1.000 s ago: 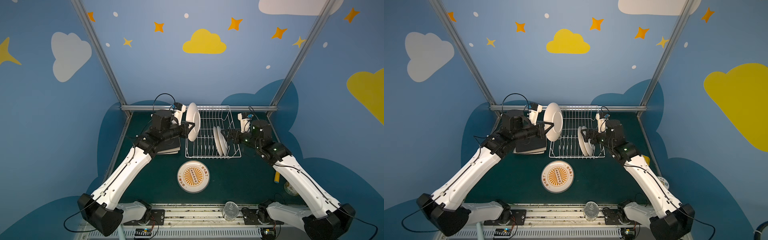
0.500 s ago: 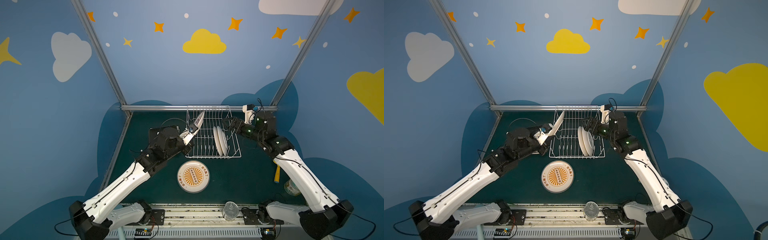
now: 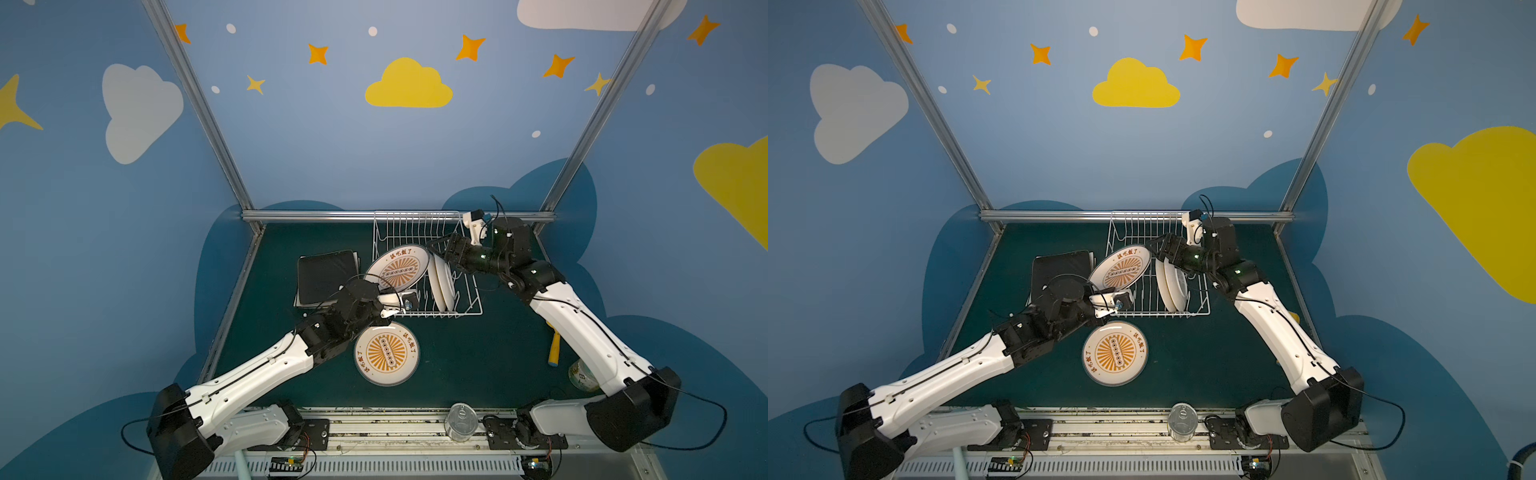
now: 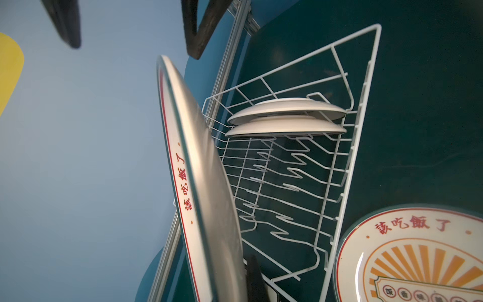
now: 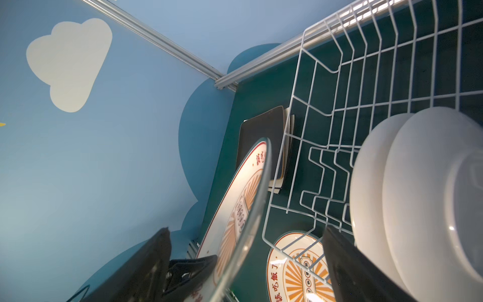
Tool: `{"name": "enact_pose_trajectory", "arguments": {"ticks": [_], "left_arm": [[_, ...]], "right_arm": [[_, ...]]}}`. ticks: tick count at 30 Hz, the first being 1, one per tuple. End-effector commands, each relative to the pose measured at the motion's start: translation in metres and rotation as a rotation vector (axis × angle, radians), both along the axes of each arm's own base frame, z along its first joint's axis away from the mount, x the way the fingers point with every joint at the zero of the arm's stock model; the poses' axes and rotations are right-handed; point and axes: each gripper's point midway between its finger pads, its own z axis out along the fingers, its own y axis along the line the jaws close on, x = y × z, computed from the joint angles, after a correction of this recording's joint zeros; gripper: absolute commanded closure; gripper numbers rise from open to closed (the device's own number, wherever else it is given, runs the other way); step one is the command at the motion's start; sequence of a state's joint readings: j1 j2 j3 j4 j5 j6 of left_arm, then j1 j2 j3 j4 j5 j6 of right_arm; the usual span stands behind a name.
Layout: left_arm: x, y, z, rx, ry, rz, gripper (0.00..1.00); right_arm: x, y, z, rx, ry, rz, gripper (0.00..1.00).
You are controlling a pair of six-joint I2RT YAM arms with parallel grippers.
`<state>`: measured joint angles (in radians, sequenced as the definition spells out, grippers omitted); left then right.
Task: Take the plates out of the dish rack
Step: 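Grasp the lifted plate's near edge with the left gripper while right holds it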
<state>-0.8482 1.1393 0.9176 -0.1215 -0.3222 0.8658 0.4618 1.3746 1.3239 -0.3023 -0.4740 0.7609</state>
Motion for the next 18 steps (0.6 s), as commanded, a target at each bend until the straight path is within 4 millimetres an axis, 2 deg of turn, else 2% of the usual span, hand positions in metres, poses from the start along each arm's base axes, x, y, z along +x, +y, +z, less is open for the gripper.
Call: {"name": "enact_pose_trajectory", "arguments": {"ticks": [1, 4, 9, 12, 18], "left_arm": [[0.010, -0.006, 0.037, -0.019, -0.180, 0.001, 0.97], [0.010, -0.009, 0.039, -0.018, -0.205, -0.003, 0.97], [0.011, -0.009, 0.037, -0.005, -0.222, 0.000, 0.97], [0.011, -0.009, 0.036, -0.004, -0.237, 0.004, 0.93], [0.014, -0.009, 0.030, 0.016, -0.247, 0.012, 0.87]], "right_arm": [[-0.005, 0.012, -0.009, 0.020, 0.086, 0.037, 0.16], [-0.009, 0.022, -0.023, 0.016, 0.146, 0.062, 0.24], [-0.016, 0.035, -0.035, -0.007, 0.189, 0.101, 0.37], [-0.019, 0.044, -0.037, 0.002, 0.215, 0.132, 0.48], [-0.019, 0.052, -0.038, 0.041, 0.248, 0.156, 0.77]]}}
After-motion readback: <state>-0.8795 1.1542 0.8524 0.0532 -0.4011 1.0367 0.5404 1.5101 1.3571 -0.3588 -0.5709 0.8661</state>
